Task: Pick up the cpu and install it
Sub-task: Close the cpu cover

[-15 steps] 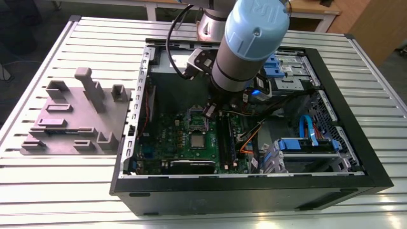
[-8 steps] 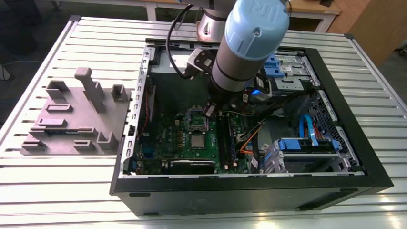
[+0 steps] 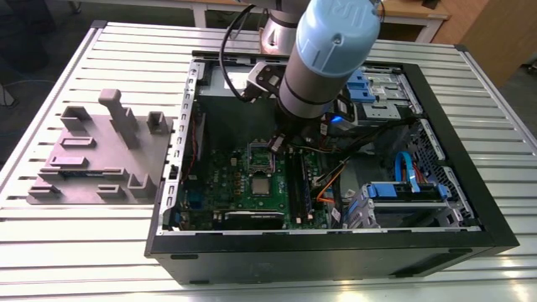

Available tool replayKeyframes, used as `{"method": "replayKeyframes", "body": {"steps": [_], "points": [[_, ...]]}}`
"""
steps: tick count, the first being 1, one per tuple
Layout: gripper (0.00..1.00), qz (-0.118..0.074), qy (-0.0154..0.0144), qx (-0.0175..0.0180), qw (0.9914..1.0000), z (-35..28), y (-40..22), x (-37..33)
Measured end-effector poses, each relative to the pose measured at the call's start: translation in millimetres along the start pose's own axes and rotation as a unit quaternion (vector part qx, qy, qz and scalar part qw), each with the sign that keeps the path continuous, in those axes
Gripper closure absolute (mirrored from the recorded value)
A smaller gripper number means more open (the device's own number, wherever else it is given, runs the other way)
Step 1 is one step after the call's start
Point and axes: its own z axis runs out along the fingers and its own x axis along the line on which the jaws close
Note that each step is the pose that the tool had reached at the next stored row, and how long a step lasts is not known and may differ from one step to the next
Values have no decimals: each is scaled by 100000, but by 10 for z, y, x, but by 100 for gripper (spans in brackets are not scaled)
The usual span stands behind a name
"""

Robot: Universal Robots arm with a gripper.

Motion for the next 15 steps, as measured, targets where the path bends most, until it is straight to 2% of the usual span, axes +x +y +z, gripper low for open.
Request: {"method": "replayKeyframes", "body": {"steps": [6, 9, 12, 13, 15], "points": [[89, -6, 7, 2, 100000, 24, 16, 15], [89, 3, 124, 84, 100000, 26, 17, 16], [89, 48, 834, 540, 99995, 25, 17, 16], [89, 51, 997, 647, 99993, 26, 17, 17], [89, 60, 1141, 737, 99991, 24, 20, 18]]}}
